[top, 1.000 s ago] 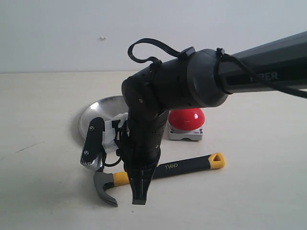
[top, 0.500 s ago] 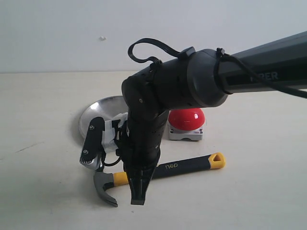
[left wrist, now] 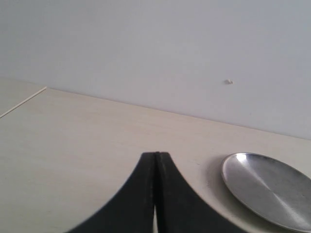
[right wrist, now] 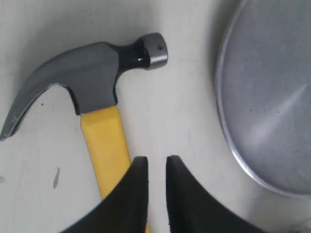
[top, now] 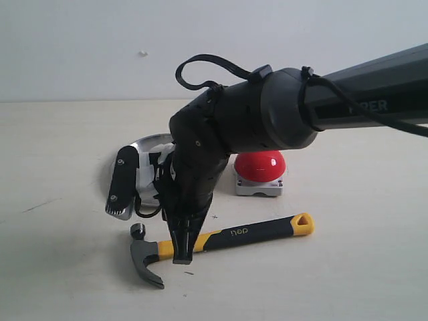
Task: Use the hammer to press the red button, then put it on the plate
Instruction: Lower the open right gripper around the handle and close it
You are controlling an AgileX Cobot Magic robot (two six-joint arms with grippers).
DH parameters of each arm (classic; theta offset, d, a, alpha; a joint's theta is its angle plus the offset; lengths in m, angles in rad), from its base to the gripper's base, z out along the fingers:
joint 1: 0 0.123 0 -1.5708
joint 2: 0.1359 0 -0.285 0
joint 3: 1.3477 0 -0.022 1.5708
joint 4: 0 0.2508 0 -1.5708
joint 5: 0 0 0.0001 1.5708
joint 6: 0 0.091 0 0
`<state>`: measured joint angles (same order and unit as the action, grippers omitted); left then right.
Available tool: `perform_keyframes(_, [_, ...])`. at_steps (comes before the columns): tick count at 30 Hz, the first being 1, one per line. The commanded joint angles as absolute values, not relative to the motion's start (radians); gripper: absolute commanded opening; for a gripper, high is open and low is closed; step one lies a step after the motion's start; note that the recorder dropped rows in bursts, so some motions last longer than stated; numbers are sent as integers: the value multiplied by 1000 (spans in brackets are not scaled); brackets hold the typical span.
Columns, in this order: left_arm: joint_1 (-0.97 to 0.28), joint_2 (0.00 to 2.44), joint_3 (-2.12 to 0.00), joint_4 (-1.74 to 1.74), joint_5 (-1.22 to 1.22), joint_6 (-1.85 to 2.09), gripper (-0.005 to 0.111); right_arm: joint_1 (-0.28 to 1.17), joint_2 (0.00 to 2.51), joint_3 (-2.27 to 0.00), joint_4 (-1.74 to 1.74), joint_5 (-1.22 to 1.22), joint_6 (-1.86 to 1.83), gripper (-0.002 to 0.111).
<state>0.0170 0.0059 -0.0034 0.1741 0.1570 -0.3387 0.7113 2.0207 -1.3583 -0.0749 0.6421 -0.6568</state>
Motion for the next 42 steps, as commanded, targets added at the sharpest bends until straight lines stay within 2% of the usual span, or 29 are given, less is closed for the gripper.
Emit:
perform_keyframes(1, [19,0,0,170,155,-348,0,715,2029,-1364,-114,645,-512,20])
perform_keyframes(2, [19,0,0,170,155,-348,0,715,2031,-1366,-140,664,-510,24])
perform_keyframes(3, [19,0,0,170,155,-348,0,715,2038,-1366,-216,709,-508,32])
perform_keyframes(5, [19,0,0,170,155,-348,0,715,2040,-1366,-267,720,-514,39])
perform_keyframes(14, [19,0,0,170,155,-348,0,715,2038,-1366,-244,820,-519,40])
perform_keyframes(20, [19,0,0,170,155,-348,0,715,2038,-1366,-70,815,-668,52])
perform_keyframes(32, [19,0,0,170,155,-348,0,715,2039,-1366,-8,630,-823,52])
perform_keyframes(42, [19,0,0,170,155,-348,0,715,2039,-1366,10,653,-829,52])
